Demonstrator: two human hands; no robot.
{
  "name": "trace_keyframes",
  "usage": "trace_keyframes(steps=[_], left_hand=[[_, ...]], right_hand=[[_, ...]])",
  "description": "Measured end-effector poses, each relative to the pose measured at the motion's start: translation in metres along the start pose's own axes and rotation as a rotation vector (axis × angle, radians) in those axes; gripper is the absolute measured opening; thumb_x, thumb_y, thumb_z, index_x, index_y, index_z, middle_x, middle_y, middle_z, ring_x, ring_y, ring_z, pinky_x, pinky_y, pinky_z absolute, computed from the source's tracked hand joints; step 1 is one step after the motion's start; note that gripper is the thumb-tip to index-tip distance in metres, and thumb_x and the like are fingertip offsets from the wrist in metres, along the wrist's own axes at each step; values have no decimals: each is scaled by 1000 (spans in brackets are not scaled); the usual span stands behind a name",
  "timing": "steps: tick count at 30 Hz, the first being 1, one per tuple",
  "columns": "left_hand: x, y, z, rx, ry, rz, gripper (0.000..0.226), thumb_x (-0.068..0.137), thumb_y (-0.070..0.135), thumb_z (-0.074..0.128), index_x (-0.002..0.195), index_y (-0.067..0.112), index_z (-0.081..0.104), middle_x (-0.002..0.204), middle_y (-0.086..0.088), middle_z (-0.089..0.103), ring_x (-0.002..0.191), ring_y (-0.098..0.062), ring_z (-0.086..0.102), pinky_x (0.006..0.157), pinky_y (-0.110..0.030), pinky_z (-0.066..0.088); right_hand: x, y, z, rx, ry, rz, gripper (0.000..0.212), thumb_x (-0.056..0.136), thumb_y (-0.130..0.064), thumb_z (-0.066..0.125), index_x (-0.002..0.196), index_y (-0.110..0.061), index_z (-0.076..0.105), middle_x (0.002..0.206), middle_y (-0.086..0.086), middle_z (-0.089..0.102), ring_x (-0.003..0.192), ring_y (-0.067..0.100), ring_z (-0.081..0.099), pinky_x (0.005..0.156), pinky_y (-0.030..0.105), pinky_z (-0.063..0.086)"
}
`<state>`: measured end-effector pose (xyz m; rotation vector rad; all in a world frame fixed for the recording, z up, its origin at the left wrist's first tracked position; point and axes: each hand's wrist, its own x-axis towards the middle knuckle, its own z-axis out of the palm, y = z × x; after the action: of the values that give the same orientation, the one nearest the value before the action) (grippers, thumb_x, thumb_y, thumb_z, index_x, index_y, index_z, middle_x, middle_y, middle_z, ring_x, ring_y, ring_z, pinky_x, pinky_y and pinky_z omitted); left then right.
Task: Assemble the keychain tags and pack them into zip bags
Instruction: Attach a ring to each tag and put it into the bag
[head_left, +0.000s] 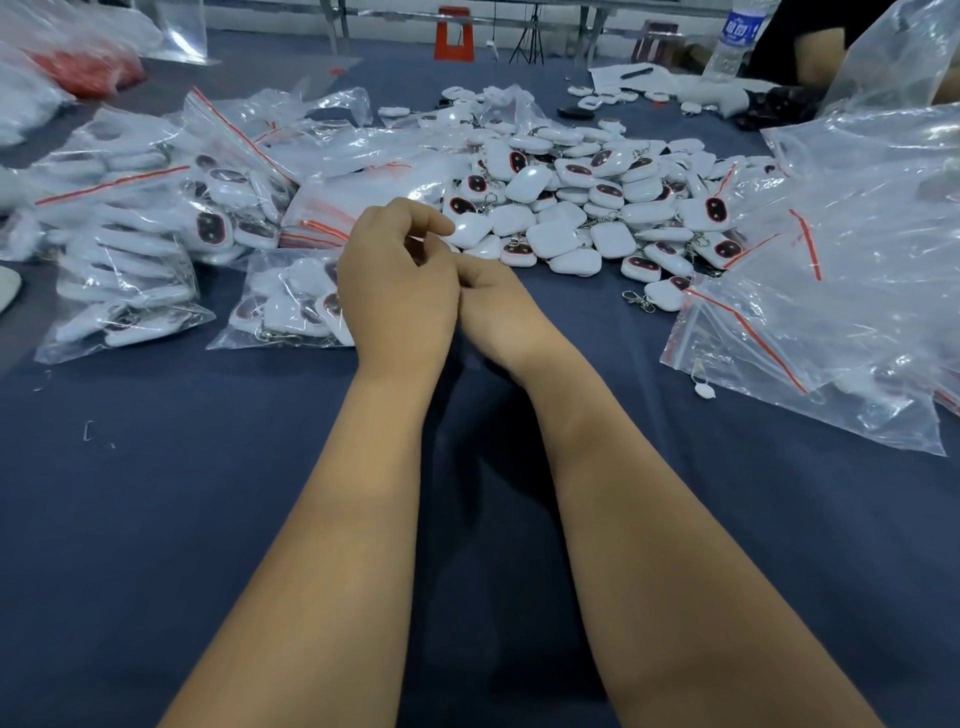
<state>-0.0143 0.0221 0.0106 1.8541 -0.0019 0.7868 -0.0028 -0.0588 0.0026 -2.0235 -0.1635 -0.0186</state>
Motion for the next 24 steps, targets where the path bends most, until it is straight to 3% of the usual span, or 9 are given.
trace_keyframes(steps=[3,7,9,11,12,15,17,21,24], left_hand=[[-1,5,-1,49,-94,21,31,83,3,52,77,32,60,93,5,66,81,-10,61,77,-23,50],[2,6,0,111,-157,-97,20,88,10,52,92,28,60,97,8,65,90,-11,60,74,-24,47],[13,2,-2,276,-190,-176,24,90,22,50,113,21,55,108,4,58,97,-16,53,70,-26,35],[25,-3,-7,424,-244,-225,37,91,26,49,126,13,48,121,-8,54,109,-27,50,77,-31,32],[31,-5,-9,490,-267,-223,38,92,24,48,127,9,46,127,-14,51,116,-32,47,82,-33,34],[39,-12,-16,654,-328,-203,39,92,13,48,130,4,46,134,-23,42,124,-40,42,94,-38,37],[37,-12,-13,675,-339,-199,40,90,11,50,130,4,50,139,-23,37,128,-39,38,100,-39,35],[19,3,10,550,-35,-126,38,85,10,58,122,14,52,159,-19,8,146,-36,12,114,-47,19],[8,14,26,260,96,36,37,80,2,56,114,16,58,153,-14,20,139,-28,24,111,-34,22]], right_hand=[[3,0,5,-238,37,3,22,95,-8,46,79,-21,55,97,6,61,107,34,57,97,43,46],[13,-7,9,104,214,25,19,98,-5,48,108,-4,64,107,18,68,103,36,64,94,50,50],[16,-8,8,239,187,33,20,92,-3,53,106,-8,66,85,5,71,78,19,66,76,35,55],[17,-10,1,242,223,-13,22,87,-1,54,97,-14,69,61,-11,60,54,2,53,56,20,44],[17,-10,-5,201,279,-37,25,86,-1,53,95,-17,70,62,-13,58,54,1,49,56,18,40],[17,1,-30,-19,466,-46,34,88,-4,47,106,-23,68,104,-3,64,95,13,58,83,31,47],[14,16,-49,-316,497,40,43,89,-9,47,127,-22,61,130,5,55,121,24,48,102,37,40],[3,32,-58,-544,388,178,55,88,-11,48,142,-20,48,141,10,46,131,31,37,105,38,34],[1,31,-56,-577,442,170,49,87,-9,49,136,-13,51,133,12,48,125,32,40,99,37,36]])
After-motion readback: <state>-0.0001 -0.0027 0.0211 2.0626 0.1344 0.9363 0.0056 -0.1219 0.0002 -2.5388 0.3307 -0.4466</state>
